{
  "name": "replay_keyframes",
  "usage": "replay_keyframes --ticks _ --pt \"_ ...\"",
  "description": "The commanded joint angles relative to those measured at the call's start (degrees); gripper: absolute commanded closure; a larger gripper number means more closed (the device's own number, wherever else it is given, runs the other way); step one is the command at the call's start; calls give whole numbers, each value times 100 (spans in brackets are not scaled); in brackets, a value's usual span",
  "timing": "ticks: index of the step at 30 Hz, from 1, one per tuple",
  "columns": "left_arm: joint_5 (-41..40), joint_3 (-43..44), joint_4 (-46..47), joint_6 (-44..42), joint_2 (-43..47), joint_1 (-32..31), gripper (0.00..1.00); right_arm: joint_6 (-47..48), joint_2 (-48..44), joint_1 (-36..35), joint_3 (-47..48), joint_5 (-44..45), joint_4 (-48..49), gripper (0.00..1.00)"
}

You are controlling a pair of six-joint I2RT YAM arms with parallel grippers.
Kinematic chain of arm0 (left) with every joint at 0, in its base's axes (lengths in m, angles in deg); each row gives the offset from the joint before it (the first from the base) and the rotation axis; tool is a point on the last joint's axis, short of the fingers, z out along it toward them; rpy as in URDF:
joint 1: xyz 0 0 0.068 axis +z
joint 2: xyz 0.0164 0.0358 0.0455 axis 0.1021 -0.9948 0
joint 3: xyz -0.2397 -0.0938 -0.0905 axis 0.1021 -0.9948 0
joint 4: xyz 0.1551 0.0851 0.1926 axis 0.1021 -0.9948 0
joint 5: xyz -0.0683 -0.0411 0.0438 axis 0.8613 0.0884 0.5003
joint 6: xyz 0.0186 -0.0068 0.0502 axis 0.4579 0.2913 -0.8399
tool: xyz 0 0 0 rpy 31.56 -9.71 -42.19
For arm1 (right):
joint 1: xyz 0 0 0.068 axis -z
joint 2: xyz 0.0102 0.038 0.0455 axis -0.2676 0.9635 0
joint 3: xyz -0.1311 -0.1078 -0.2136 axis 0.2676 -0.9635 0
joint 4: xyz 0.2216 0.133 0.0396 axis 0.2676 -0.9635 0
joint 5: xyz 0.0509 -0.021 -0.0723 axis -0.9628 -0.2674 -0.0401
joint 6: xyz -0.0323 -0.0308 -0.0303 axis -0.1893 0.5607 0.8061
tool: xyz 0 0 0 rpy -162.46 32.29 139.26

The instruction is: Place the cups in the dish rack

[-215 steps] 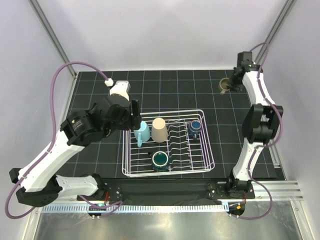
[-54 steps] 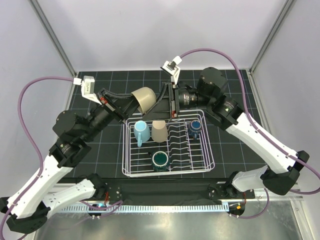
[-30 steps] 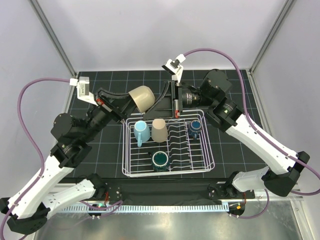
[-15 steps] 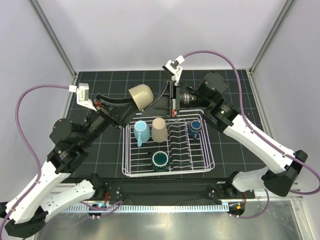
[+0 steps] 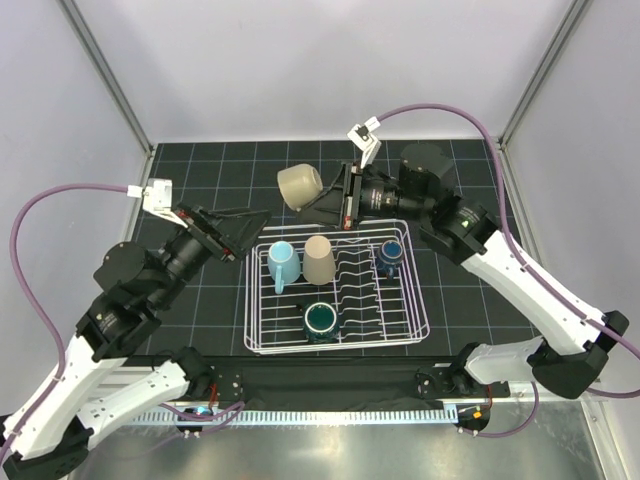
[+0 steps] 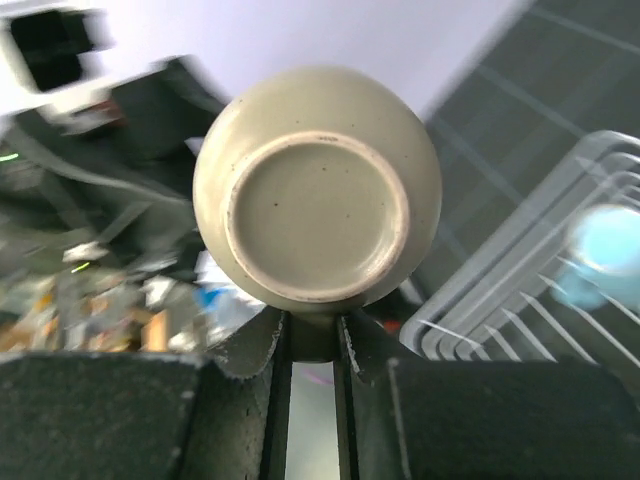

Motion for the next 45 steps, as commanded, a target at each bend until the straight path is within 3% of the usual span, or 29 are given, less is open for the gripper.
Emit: replay_keyframes --ticks 1,2,5,9,15,24,32,45 --pt "-921 391 -1019 -15 21 -20 30 1281 -188 43 588 1830 -2327 96" --pt "-1202 523 -1369 37 -32 -20 30 1404 -293 43 502 2669 -3297 96" --pt "-1922 760 -2083 222 -190 -20 30 1502 -521 78 72 3658 -3710 96" --pt "-2250 1060 -3015 284 -524 -20 29 1283 -917 87 -842 4223 -4106 96" --pt "-2347 1095 -3245 494 -735 -20 30 747 -1409 35 -2054 4426 -4432 96" --pt "-2207 1069 -3254 556 -920 -20 25 781 -1287 34 -2863 4312 -4266 96" --pt "-2127 1069 -3298 644 -973 -20 21 720 -971 -9 -3365 4032 -3826 96" --pt "-2119 1174 -3342 591 -1052 -20 20 588 -532 -45 -3937 4357 -3273 96"
